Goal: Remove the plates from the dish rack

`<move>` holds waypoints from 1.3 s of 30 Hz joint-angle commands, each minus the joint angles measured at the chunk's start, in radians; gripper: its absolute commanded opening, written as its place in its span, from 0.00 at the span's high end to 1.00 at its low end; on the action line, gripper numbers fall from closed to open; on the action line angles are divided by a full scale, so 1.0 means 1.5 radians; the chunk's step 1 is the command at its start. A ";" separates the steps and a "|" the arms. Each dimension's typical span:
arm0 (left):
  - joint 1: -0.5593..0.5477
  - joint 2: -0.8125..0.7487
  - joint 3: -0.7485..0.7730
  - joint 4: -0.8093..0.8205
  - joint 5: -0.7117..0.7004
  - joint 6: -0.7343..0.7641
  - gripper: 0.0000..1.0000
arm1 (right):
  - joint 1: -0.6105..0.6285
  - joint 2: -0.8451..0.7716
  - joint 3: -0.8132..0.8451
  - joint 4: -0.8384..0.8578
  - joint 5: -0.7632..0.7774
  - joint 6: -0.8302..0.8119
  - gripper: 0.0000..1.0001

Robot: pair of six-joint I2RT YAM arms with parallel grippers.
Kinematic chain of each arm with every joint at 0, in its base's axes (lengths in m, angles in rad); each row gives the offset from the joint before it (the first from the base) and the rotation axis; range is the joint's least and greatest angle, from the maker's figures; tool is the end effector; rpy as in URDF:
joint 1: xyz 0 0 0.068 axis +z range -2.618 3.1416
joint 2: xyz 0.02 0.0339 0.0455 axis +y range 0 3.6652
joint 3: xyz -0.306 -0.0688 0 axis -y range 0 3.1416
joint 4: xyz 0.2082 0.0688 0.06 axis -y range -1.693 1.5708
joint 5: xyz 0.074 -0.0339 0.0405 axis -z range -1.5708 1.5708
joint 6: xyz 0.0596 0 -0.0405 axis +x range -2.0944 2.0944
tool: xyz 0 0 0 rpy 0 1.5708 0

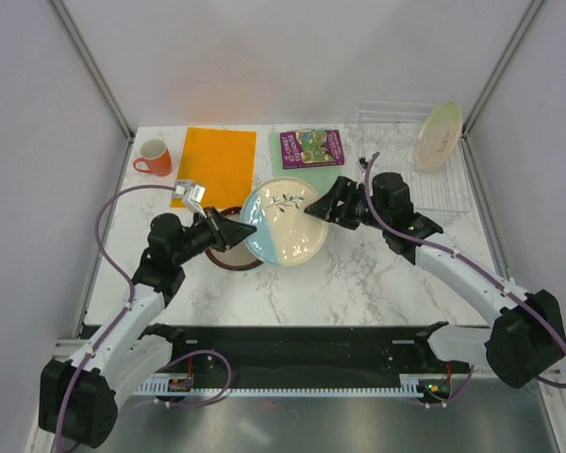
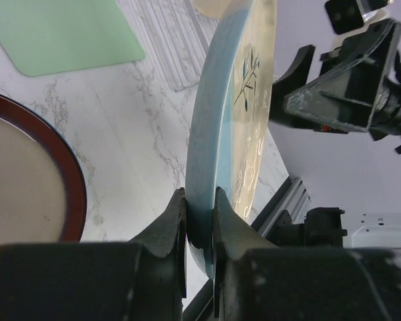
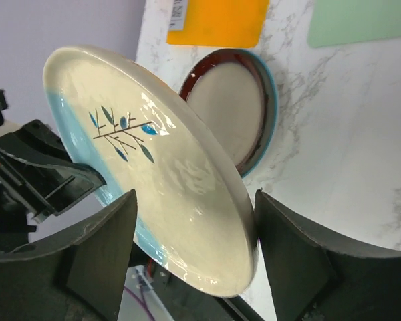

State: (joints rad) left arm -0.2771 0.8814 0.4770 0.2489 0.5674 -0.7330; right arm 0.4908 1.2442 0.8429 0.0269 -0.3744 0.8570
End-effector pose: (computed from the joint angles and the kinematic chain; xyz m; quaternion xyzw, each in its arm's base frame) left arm 0.1482 -0.0754 0.3036 0.0124 0.7518 -0.4881 0.4432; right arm 0.2168 0.1406 0.3299 0.0448 0.8174 0.4655 0.3364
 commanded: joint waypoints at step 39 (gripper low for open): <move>-0.154 0.203 0.030 0.042 -0.024 0.065 0.98 | -0.183 -0.060 0.306 -0.330 0.347 -0.341 0.11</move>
State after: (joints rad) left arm -0.4797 1.1824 0.4328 0.1436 0.5430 -0.6266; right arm 0.2314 1.1412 1.2854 -0.4725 0.1745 0.3656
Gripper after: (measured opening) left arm 0.178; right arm 0.888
